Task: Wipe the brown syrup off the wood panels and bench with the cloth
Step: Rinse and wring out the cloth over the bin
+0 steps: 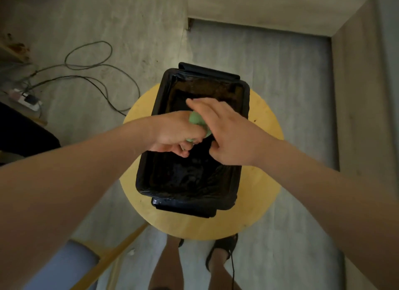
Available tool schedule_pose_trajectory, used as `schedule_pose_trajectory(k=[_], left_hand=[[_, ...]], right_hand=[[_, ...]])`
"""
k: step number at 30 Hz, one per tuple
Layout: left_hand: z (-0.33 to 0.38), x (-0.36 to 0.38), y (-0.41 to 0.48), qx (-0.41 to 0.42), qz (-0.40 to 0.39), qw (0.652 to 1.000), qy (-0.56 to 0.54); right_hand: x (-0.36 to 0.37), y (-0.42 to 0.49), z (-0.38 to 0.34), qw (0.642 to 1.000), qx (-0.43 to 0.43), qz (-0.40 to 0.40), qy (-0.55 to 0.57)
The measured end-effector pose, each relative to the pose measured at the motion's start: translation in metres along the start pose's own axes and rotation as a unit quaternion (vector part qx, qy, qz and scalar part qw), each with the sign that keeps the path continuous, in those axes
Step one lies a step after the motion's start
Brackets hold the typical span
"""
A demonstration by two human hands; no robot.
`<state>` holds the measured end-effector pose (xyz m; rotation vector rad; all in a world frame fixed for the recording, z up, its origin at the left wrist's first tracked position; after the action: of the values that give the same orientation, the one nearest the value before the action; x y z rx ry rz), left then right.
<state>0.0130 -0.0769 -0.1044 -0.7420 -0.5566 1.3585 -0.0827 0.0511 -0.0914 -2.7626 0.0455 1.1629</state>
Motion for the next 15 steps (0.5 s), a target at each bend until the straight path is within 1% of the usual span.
schedule_pose_trajectory(k=[2, 5, 7, 10, 11, 12, 13, 15], left_hand=[[0.004, -0.003, -0.005, -0.003, -0.05, 0.999, -0.007], [0.009, -0.014, -0.013, -0.003, -0.108, 0.994, 0.019], [0.011, -0.022, -0.015, -0.006, -0.111, 0.992, 0.052], [0.015, -0.029, -0.014, -0.027, -0.077, 0.993, 0.083], [0.017, -0.03, -0.012, -0.036, -0.057, 0.992, 0.109], [0.019, -0.031, -0.011, -0.043, -0.034, 0.985, 0.164], [0.021, -0.032, -0.009, -0.045, -0.014, 0.969, 0.243], [0.026, -0.034, -0.008, -0.033, 0.021, 0.921, 0.387]], right_hand=[[0.008, 0.009, -0.001, 0.999, -0.023, -0.002, -0.045], [0.011, 0.021, -0.009, 0.998, 0.007, 0.028, -0.064], [0.009, 0.027, -0.013, 0.993, 0.019, 0.042, -0.111], [0.005, 0.036, -0.02, 0.978, 0.055, 0.066, -0.188], [0.002, 0.039, -0.024, 0.974, 0.072, 0.063, -0.204], [-0.001, 0.042, -0.028, 0.97, 0.097, 0.05, -0.216], [-0.004, 0.044, -0.031, 0.966, 0.129, 0.029, -0.22], [-0.008, 0.048, -0.033, 0.962, 0.177, 0.01, -0.208]])
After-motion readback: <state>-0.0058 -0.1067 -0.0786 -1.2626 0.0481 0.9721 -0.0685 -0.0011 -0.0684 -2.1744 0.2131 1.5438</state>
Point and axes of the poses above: each hand's wrist, its own y-axis towards the middle knuckle, its own x-axis out of the palm, z = x × y, the point moved 3 cm from there along y, towards the middle knuckle, and after that the axes turned 12 degrees about y, right-handed, at the moved point
